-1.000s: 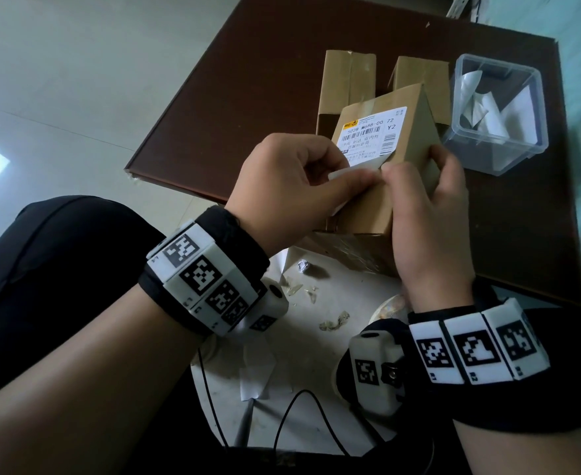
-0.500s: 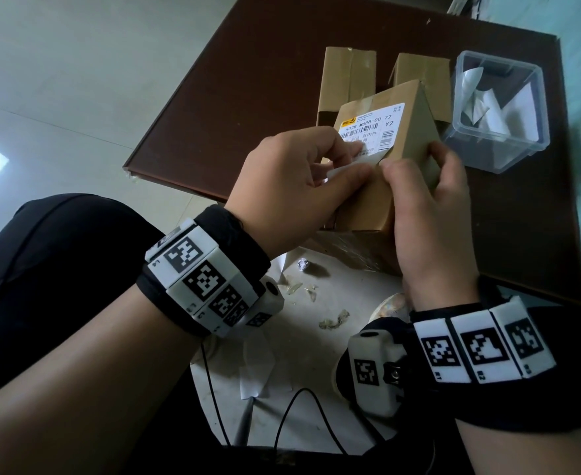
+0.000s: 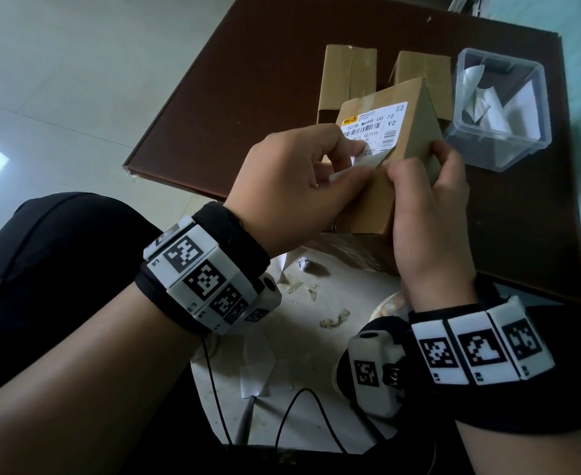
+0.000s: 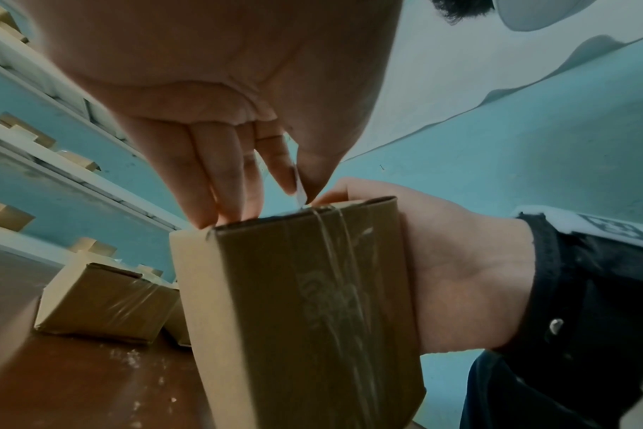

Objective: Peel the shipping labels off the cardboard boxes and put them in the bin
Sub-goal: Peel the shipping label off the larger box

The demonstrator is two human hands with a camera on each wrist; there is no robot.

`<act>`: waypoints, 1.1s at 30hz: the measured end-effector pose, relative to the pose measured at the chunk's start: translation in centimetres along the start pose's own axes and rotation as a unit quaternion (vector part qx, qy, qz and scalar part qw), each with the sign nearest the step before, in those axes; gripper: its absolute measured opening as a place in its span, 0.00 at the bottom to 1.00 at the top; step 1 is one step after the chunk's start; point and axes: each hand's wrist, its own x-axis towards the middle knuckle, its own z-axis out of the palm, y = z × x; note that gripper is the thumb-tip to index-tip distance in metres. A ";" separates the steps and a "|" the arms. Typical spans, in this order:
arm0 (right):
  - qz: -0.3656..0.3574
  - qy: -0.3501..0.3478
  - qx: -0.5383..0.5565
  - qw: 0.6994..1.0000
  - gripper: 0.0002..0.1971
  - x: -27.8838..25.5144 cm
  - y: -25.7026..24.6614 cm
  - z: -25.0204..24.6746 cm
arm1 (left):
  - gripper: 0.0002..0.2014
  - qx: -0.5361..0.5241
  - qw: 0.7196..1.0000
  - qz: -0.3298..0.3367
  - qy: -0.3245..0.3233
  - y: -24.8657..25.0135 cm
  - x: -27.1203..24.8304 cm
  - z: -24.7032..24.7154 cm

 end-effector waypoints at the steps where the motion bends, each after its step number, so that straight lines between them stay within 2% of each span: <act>1: 0.000 0.001 -0.001 1.000 0.41 0.0 0.0 0.0 | 0.12 0.002 1.000 0.003 0.003 0.0 0.0 0.0; 7: 0.006 0.004 0.003 1.000 0.41 0.0 -0.1 0.1 | 0.14 0.023 0.999 0.024 0.008 0.0 0.0 0.1; 33: 0.013 0.001 0.014 1.000 0.41 0.3 0.1 0.0 | 0.15 0.025 0.999 0.041 0.008 -0.1 0.1 0.0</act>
